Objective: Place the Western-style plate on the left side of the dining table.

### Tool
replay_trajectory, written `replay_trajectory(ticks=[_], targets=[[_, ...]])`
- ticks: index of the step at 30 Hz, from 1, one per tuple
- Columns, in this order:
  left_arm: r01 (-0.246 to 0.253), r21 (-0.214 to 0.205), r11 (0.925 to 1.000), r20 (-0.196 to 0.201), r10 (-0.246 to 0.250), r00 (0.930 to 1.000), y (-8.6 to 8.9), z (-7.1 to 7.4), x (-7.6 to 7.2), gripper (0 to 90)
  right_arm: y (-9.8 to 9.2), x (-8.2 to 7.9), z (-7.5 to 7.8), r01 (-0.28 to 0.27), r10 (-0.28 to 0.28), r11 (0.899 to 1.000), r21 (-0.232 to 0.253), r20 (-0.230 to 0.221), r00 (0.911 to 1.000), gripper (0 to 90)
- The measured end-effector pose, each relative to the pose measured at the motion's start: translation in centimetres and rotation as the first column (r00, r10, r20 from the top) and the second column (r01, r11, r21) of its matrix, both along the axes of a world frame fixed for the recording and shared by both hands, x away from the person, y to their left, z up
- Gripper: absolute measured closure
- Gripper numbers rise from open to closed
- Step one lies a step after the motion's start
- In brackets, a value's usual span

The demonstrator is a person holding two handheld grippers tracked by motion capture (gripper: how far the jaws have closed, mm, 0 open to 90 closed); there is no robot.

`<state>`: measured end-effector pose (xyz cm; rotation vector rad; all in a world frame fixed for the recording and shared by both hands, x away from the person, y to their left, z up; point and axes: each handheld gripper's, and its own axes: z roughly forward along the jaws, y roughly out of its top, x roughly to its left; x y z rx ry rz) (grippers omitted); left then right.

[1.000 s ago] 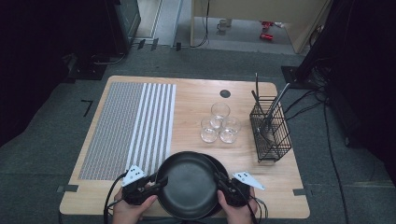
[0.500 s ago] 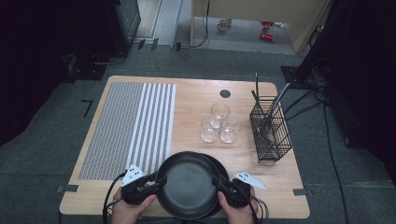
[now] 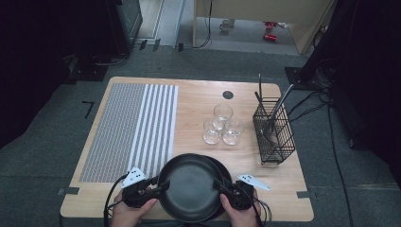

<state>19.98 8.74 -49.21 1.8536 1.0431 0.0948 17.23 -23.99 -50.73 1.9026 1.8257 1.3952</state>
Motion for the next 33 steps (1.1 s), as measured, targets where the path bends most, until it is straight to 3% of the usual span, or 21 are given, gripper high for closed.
replay_trajectory(ticks=[3, 9, 16, 19, 25, 27, 33], targets=[[0.007, -0.012, 0.9999, -0.012, -0.007, 0.9999, 0.1, -0.1, 0.1, 59.0, -0.1, 0.1, 0.0, -0.004, 0.004, 1.000, 0.015, -0.006, 1.0000, 65.6], [0.008, -0.024, 0.9997, -0.022, -0.009, 0.9997, 0.0, -0.2, 0.2, 59.2, -1.1, 0.6, -0.5, -0.017, 0.021, 0.994, 0.108, -0.041, 0.9989, 73.2], [0.020, -0.045, 0.9988, -0.057, -0.023, 0.9981, -0.1, -0.5, 0.3, 59.2, -0.9, 0.3, -0.7, 0.001, 0.000, 0.996, 0.090, -0.006, 1.0000, 75.1], [0.010, -0.048, 0.9988, -0.064, -0.013, 0.9978, -0.2, -0.6, 0.2, 59.0, -0.7, 0.3, -0.5, 0.008, -0.008, 0.998, 0.059, 0.007, 0.9999, 75.2], [0.005, -0.082, 0.9966, -0.085, -0.012, 0.9963, 0.0, -0.7, 0.4, 61.9, -1.1, 0.2, -0.5, 0.015, -0.017, 0.995, 0.103, 0.013, 0.9998, 78.9], [-0.001, -0.116, 0.9933, -0.081, -0.008, 0.9967, 0.3, -0.5, 0.3, 63.9, -1.2, 0.0, 0.0, 0.013, -0.019, 0.993, 0.117, 0.050, 0.9985, 80.4], [-0.020, -0.132, 0.9910, -0.081, 0.009, 0.9967, 0.2, -0.4, 0.4, 65.6, -1.3, -0.3, 0.2, 0.031, -0.043, 0.987, 0.156, 0.070, 0.9966, 82.0]])
